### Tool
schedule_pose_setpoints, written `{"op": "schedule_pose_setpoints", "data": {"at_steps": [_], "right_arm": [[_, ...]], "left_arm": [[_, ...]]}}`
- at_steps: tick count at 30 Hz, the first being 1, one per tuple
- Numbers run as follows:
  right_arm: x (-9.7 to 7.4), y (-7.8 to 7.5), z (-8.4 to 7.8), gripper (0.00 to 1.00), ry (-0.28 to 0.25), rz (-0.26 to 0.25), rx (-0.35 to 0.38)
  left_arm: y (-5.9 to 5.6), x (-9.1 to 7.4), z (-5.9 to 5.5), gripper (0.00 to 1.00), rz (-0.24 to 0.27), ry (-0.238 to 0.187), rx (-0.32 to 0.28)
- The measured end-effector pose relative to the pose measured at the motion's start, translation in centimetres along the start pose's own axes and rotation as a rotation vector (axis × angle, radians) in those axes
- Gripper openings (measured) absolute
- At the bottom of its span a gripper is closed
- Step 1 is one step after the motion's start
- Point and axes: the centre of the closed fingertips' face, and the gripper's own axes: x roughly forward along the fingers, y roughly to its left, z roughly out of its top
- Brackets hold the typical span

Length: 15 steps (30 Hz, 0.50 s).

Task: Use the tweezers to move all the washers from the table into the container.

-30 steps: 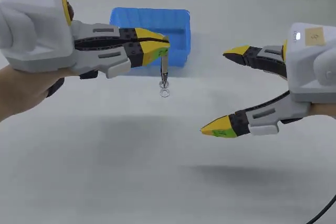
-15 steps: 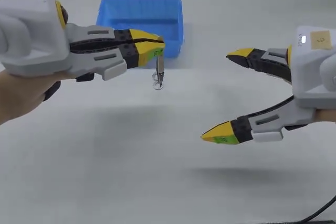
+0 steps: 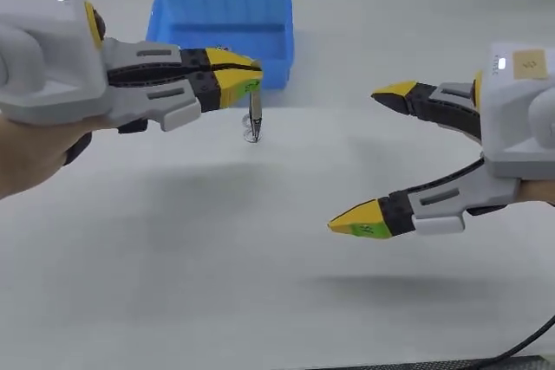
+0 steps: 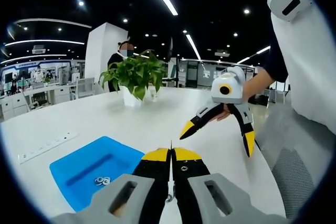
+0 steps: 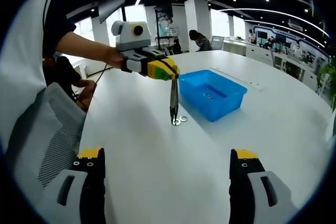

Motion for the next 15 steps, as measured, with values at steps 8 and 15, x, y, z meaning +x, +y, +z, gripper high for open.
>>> {"op": "schedule_pose_setpoints", "data": {"at_steps": [8,15], "right_arm": [[0.1,0.5,0.5,0.98,-0.017,0.015,0.013],[2.0,1.2,1.6,0.97,-0.017,0.068,-0.02]], "left_arm": [[-0.3,-0.5,-0.2,0.04,-0.021,-0.003,-0.013],[-0.1,-1.1,-0.3,0.04,-0.033,0.016,-0.031]]}}
